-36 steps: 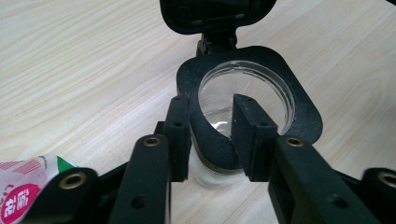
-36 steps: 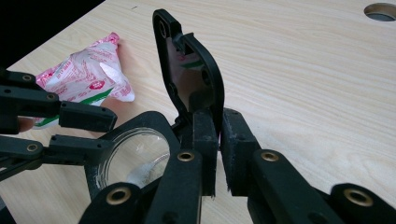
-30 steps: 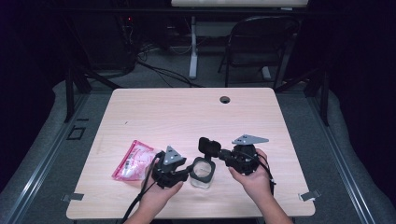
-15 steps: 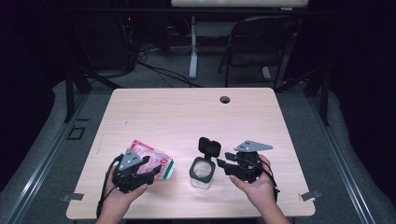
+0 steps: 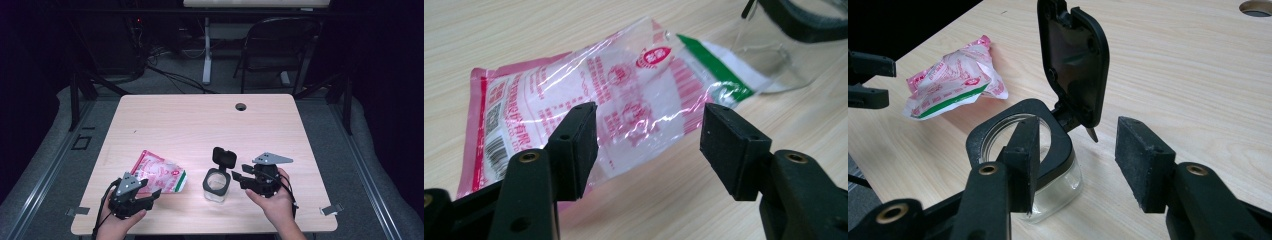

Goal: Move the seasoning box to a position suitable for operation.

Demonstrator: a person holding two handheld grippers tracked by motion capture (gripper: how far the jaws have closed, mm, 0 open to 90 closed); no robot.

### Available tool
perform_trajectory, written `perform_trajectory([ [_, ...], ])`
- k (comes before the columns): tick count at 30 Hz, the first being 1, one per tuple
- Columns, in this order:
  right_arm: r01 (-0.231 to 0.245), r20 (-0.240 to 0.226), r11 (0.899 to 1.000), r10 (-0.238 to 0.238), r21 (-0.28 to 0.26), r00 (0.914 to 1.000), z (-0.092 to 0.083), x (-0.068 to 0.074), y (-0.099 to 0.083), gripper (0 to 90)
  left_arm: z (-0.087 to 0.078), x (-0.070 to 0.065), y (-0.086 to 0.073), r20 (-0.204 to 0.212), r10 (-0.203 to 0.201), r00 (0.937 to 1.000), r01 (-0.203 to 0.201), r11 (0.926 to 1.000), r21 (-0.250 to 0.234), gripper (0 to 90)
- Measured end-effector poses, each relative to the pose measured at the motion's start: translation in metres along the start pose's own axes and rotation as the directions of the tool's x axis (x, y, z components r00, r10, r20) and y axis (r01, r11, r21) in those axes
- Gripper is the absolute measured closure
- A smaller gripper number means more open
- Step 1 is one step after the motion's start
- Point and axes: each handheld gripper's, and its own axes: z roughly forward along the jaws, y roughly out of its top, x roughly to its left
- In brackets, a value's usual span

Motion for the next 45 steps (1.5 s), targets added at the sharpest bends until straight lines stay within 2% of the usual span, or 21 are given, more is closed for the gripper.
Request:
perform_trajectory([
  [3,0.001,-0.003,1.0,-0.001,-0.011,1.0,-0.001,0.0,-0.002,52.2,0.004,-0.001,-0.007,-0.016,0.035,0.9993,-0.035,0.9992,0.021,31.7],
  [8,-0.002,-0.008,1.0,0.002,-0.021,1.0,-0.001,-0.001,-0.005,51.6,0.013,-0.004,-0.017,-0.064,0.119,0.9908,-0.113,0.9899,0.086,26.6],
  [11,-0.008,-0.008,1.0,0.008,-0.022,0.9999,-0.001,-0.002,-0.007,51.5,0.02,-0.004,-0.021,-0.078,0.128,0.9888,-0.12,0.988,0.098,26.1],
  [16,-0.006,-0.01,1.0,0.006,-0.019,0.9999,0.001,-0.001,-0.008,51.3,0.033,0.001,-0.022,-0.101,0.114,0.9883,-0.103,0.9887,0.108,26.2],
  [22,-0.006,-0.01,1.0,0.005,-0.022,0.9999,0.001,-0.001,-0.008,51.2,0.044,0.003,-0.02,-0.126,0.101,0.9869,-0.09,0.9923,0.085,26.6],
  [26,-0.013,-0.009,1.0,0.013,-0.023,0.9999,0.002,-0.003,-0.009,51.1,0.047,0.0,-0.019,-0.121,0.129,0.9843,-0.121,0.9903,0.068,31.0],
  [29,-0.016,-0.008,1.0,0.016,-0.026,0.9998,0.002,-0.003,-0.009,50.7,0.049,-0.003,-0.018,-0.124,0.134,0.9831,-0.125,0.9892,0.076,34.1],
  [30,-0.015,-0.009,1.0,0.015,-0.024,0.9998,0.002,-0.003,-0.009,50.7,0.049,-0.003,-0.017,-0.12,0.133,0.9839,-0.123,0.9889,0.082,37.7],
  [34,-0.021,-0.012,0.999,0.021,-0.029,0.9997,0.001,-0.004,-0.009,50.7,0.048,-0.004,-0.01,-0.111,0.099,0.9889,-0.09,0.9925,0.082,43.5],
  [37,-0.034,-0.015,0.999,0.034,-0.037,0.9993,0.001,-0.005,-0.009,50.7,0.048,-0.002,-0.006,-0.125,0.094,0.9876,-0.085,0.9931,0.081,46.4],
  [42,-0.048,-0.019,0.998,0.047,-0.047,0.9987,0.0,-0.007,-0.009,50.7,0.049,0.0,-0.005,-0.118,0.063,0.991,-0.056,0.9963,0.066,47.0],
  [45,-0.053,-0.023,0.998,0.052,-0.046,0.9984,0.0,-0.008,-0.009,50.7,0.048,0.0,-0.006,-0.119,0.043,0.9919,-0.037,0.9981,0.049,51.0],
])
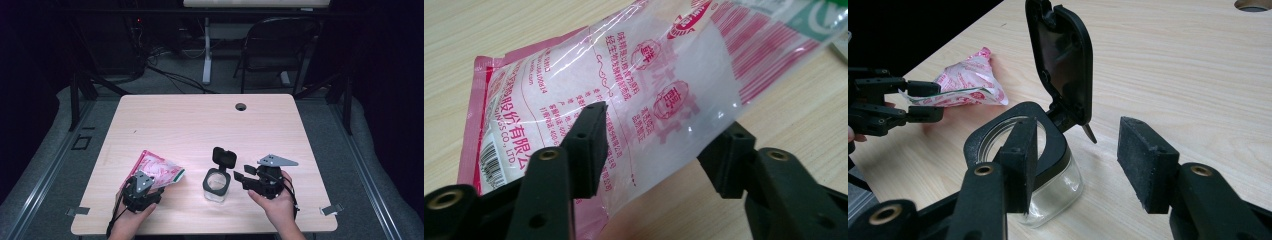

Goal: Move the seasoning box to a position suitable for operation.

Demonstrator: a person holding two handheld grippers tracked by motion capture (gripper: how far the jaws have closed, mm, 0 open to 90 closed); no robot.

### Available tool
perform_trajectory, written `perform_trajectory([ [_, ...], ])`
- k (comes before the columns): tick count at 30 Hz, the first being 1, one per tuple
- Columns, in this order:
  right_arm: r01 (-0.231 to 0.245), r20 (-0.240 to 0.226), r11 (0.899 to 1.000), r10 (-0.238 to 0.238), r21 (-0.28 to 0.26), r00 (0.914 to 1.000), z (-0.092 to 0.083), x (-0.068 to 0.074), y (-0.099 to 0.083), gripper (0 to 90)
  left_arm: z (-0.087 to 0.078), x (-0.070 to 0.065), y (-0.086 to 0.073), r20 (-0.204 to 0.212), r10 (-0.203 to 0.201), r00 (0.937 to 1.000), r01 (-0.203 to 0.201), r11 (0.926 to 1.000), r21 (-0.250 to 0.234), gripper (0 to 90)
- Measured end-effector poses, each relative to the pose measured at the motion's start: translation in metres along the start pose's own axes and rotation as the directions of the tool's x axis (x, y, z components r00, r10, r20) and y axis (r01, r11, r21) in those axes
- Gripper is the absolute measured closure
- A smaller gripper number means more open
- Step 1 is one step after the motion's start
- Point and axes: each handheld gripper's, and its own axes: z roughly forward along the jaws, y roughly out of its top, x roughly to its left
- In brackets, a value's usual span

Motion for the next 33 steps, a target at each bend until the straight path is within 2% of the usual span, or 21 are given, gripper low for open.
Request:
perform_trajectory([
  [11,0.0,-0.005,1.0,0.0,0.005,1.0,0.002,0.001,-0.001,50.7,0.004,-0.002,-0.004,-0.031,0.004,0.9995,-0.005,0.9986,-0.053,68.8],
  [16,-0.002,-0.005,1.0,0.002,0.005,1.0,0.003,0.0,-0.001,50.7,0.004,-0.001,-0.005,-0.03,0.0,0.9995,-0.002,0.9983,-0.058,77.4],
  [26,-0.005,-0.004,1.0,0.005,-0.001,1.0,0.003,0.0,-0.002,50.7,0.005,0.011,-0.007,0.033,-0.064,0.9974,0.067,0.9944,-0.082,88.6],
  [33,-0.001,0.002,1.0,0.001,0.003,1.0,0.003,-0.001,-0.003,50.7,0.003,0.016,-0.005,0.044,-0.057,0.9974,0.06,0.9952,-0.077,89.9],
])
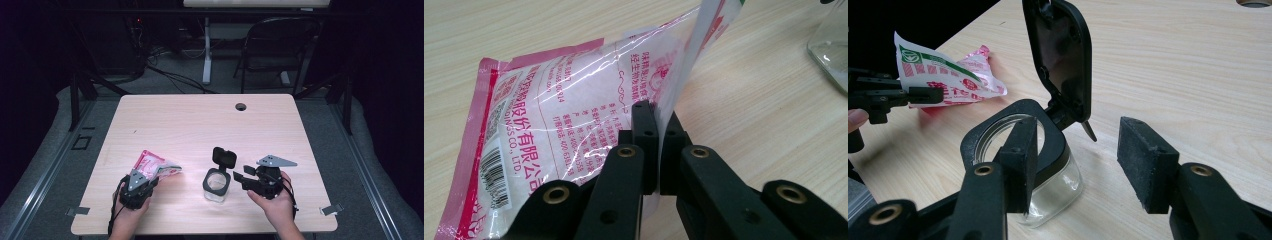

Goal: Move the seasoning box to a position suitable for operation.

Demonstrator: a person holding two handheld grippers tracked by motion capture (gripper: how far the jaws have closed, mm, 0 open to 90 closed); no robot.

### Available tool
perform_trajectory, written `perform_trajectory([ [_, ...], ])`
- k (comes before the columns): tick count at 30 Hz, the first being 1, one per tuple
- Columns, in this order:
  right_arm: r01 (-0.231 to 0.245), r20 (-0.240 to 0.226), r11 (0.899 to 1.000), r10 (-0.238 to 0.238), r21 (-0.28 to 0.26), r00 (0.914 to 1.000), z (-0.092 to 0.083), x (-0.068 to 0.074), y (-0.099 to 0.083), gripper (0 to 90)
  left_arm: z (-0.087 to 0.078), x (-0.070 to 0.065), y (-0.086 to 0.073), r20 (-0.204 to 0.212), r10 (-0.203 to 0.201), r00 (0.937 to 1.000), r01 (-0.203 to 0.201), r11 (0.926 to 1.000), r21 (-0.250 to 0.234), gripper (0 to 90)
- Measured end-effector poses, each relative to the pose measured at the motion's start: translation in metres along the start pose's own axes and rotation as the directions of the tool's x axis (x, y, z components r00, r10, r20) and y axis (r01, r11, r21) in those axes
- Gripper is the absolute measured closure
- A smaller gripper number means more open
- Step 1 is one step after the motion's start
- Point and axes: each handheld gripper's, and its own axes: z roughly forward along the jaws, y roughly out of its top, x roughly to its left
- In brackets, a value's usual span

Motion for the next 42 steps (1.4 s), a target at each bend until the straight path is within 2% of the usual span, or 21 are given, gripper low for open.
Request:
perform_trajectory([
  [8,-0.001,0.002,1.0,0.001,0.007,1.0,-0.001,-0.002,0.0,50.7,-0.012,0.009,0.007,-0.003,-0.008,1.0,0.008,0.9999,-0.008,89.9],
  [15,-0.009,0.004,1.0,0.009,-0.005,0.9999,-0.002,-0.003,0.0,50.7,-0.025,0.02,0.014,-0.014,-0.029,0.9995,0.028,0.9987,-0.044,89.9],
  [24,-0.016,0.004,1.0,0.016,-0.009,0.9999,-0.002,-0.004,-0.001,50.7,-0.027,0.02,0.026,0.003,-0.011,0.9999,0.011,0.9999,-0.006,90.0],
  [34,-0.016,0.001,1.0,0.016,0.002,0.9999,-0.002,-0.006,0.0,50.6,-0.029,0.023,0.042,0.025,0.02,0.9995,-0.022,0.9961,0.086,90.0],
  [38,-0.013,-0.004,0.999,0.013,0.036,0.9999,-0.001,-0.007,0.0,50.6,-0.032,0.026,0.046,0.024,0.036,0.9991,-0.038,0.9939,0.104,90.0],
  [40,-0.005,-0.009,0.996,0.006,0.089,0.9999,0.001,-0.008,0.002,50.6,-0.034,0.028,0.048,0.018,0.039,0.9991,-0.041,0.9939,0.102,90.0],
  [42,-0.014,-0.016,0.993,0.016,0.114,0.9998,0.003,-0.008,0.001,50.7,-0.037,0.03,0.05,0.014,0.042,0.999,-0.043,0.9945,0.095,90.0],
])
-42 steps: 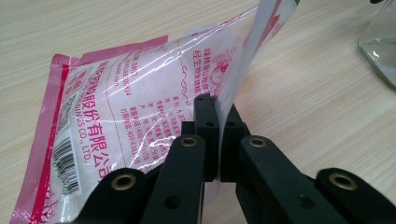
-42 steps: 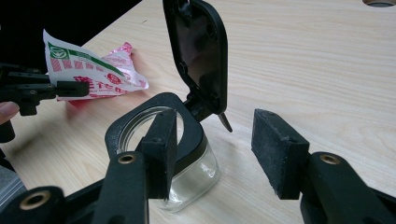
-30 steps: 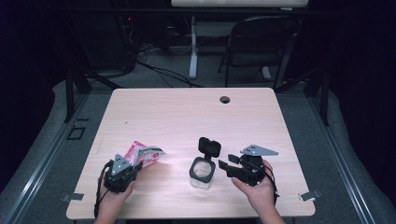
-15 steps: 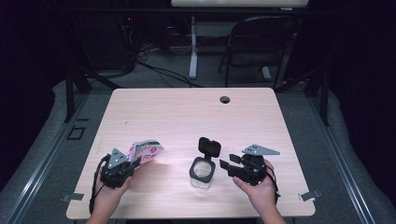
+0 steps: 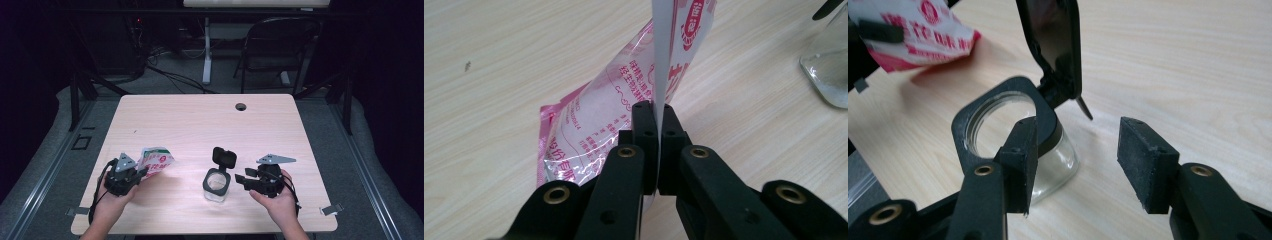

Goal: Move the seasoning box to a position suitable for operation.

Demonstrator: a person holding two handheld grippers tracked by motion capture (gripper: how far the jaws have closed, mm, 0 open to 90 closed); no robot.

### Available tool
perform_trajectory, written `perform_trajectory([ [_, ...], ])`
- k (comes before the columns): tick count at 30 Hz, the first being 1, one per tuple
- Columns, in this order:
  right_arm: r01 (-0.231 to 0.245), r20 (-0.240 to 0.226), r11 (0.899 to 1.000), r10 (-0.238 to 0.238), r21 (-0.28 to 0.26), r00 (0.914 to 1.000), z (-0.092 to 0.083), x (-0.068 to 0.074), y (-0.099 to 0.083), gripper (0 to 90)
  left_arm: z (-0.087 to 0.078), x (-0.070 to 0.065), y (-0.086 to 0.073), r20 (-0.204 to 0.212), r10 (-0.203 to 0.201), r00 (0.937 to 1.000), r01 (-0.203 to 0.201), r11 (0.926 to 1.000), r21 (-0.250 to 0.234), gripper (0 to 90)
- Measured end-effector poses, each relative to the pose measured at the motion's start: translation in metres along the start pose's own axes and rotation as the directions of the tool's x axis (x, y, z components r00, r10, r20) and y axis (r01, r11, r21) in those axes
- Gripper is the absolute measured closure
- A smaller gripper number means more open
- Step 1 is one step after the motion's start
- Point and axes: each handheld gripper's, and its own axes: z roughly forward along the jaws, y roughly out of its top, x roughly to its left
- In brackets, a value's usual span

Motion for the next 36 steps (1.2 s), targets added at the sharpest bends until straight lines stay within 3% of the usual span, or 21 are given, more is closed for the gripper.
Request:
perform_trajectory([
  [4,0.008,0.005,0.998,-0.008,0.06,1.0,0.003,-0.001,0.0,52.4,-0.006,0.004,0.005,-0.015,0.0,0.9999,-0.001,0.9999,-0.014,90.0],
  [11,0.025,0.029,0.993,-0.028,0.117,0.9992,0.007,-0.001,0.0,61.0,-0.02,0.012,0.017,-0.048,0.013,0.9987,-0.015,0.9992,-0.037,90.0],
  [20,0.025,0.03,0.992,-0.029,0.12,0.9991,0.008,0.0,0.001,60.5,-0.032,0.022,0.028,-0.094,0.007,0.9956,-0.013,0.9977,-0.067,90.0],
  [25,0.018,0.029,0.993,-0.022,0.117,0.9993,0.008,-0.002,0.002,58.1,-0.046,0.025,0.039,-0.091,0.013,0.9958,-0.022,0.9948,-0.1,90.0],
  [30,0.008,0.028,0.995,-0.011,0.104,0.9996,0.007,-0.002,0.003,54.6,-0.056,0.012,0.048,-0.057,0.047,0.9972,-0.055,0.9889,-0.138,90.0],
  [36,0.03,0.018,0.993,-0.032,0.114,0.9993,0.008,0.0,0.003,53.2,-0.054,-0.008,0.055,-0.005,0.102,0.9948,-0.102,0.9833,-0.151,90.0],
])
